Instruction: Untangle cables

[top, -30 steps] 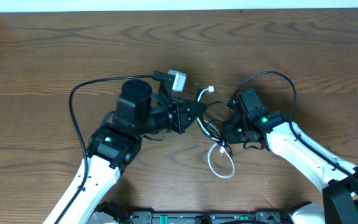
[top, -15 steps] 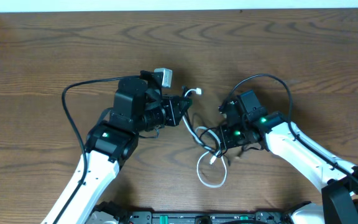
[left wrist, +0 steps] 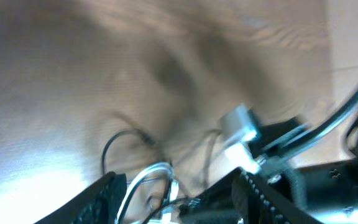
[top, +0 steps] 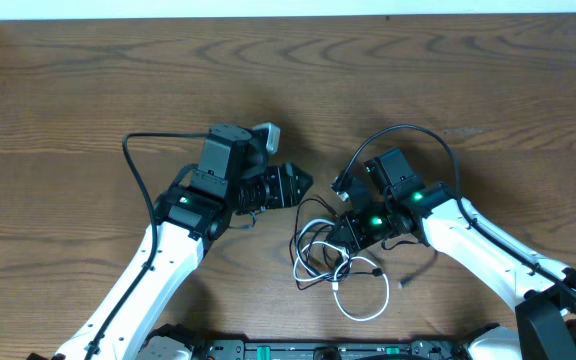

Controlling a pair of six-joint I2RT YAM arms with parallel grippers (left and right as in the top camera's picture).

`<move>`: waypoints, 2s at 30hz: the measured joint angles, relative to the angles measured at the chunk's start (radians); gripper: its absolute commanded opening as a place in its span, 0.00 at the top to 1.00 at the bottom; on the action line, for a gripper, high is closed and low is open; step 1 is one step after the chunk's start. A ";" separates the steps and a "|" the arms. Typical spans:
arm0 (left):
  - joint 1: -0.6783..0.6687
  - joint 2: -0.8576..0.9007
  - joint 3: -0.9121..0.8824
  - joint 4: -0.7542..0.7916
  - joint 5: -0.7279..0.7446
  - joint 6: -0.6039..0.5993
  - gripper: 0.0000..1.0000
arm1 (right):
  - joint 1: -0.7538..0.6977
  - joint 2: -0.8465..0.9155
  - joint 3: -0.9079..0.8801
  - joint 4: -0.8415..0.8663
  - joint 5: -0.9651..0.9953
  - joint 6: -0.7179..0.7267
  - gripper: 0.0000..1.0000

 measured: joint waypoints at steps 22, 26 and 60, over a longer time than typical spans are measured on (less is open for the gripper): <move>0.002 0.000 0.000 -0.251 -0.024 0.025 0.40 | -0.041 0.000 -0.003 0.623 -0.026 0.320 0.99; 0.002 0.000 0.000 -0.260 -0.039 0.025 0.40 | -0.063 0.000 -0.003 0.673 -0.056 0.366 0.99; 0.001 0.184 0.000 -0.018 -0.014 -0.055 0.57 | -0.102 0.000 -0.003 0.800 -0.292 0.519 0.99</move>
